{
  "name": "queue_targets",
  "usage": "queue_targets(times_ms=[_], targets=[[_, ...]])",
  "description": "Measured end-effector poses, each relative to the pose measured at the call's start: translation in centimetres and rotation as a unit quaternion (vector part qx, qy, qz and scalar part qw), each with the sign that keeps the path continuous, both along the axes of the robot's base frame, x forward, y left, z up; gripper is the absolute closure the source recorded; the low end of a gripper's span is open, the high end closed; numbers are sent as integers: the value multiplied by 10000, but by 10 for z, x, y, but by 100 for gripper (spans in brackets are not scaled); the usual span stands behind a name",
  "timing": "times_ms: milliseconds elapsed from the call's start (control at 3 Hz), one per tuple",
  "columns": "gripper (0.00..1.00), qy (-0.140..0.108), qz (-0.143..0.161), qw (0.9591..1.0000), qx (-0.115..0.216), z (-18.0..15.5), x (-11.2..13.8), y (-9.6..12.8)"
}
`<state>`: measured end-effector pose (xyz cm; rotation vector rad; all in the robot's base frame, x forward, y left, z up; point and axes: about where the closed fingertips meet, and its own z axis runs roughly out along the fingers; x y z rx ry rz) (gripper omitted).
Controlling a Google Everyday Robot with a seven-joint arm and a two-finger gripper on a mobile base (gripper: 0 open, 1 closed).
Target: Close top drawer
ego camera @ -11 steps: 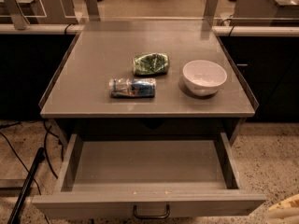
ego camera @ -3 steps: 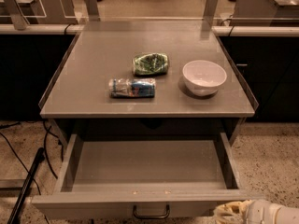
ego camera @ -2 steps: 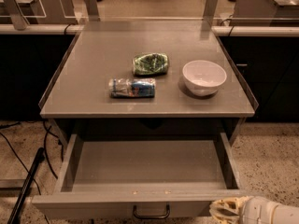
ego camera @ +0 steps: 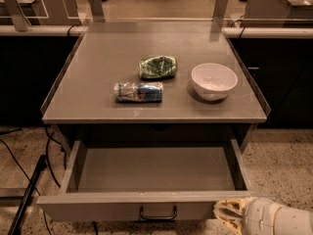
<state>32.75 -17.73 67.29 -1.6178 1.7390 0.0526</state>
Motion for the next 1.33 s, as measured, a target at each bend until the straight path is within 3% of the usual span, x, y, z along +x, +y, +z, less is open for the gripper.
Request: queue_targets(times_ms=[667,1333], targets=[[100,-54,27,9998,-167,-11,21,11],[100,-110,5,9984,-556,-23,66,24]])
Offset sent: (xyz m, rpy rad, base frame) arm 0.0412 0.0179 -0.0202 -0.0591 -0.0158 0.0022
